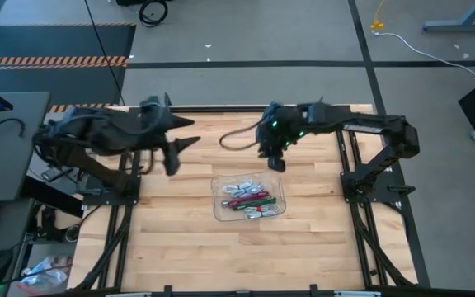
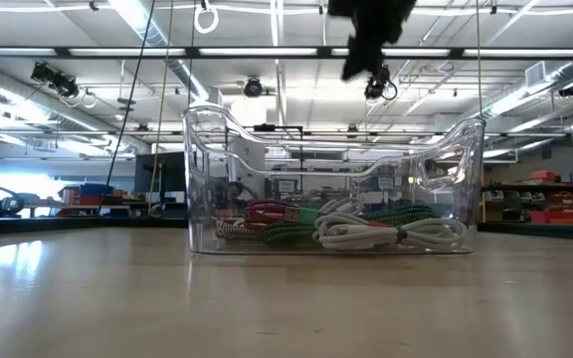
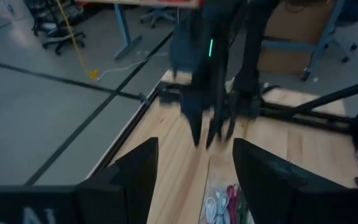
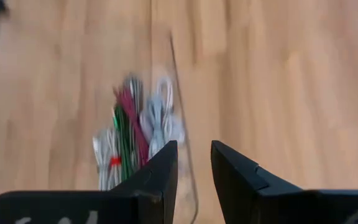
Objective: Pick and place USB-C Cables
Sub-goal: Adjust the transparent bin
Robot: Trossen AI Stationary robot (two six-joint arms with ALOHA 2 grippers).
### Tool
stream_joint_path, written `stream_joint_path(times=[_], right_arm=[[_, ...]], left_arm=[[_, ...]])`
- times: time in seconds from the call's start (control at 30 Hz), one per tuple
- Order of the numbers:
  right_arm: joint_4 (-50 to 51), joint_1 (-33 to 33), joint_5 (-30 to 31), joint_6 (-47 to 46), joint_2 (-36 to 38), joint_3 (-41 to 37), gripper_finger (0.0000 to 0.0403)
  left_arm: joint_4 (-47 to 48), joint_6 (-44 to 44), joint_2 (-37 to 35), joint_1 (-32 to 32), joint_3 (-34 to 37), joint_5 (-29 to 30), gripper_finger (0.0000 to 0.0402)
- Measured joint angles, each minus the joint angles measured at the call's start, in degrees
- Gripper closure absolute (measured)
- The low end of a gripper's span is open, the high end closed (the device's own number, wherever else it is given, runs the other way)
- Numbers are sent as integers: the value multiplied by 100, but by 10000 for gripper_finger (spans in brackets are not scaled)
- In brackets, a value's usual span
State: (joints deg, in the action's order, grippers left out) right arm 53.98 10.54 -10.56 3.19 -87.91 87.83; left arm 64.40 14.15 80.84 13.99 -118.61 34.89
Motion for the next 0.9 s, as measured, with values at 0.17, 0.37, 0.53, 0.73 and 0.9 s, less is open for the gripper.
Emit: stream_joint_path(times=[0.17,0.37,0.53,0.73,0.9], right_arm=[[-14,-207,-1,-18,-413,-633,300],[-54,-517,-174,242,-991,-561,300],[-52,-629,-172,523,-1380,-247,300],[-13,-571,-165,944,-1901,169,300],[23,-434,-142,1207,-2263,477,300]], left_arm=[[-4,-10,-380,148,0,148,189],[-1,-228,-676,156,-3,357,189],[20,-280,-746,156,-4,374,189],[71,-280,-742,156,-4,374,189],[114,-278,-739,156,-4,372,189]])
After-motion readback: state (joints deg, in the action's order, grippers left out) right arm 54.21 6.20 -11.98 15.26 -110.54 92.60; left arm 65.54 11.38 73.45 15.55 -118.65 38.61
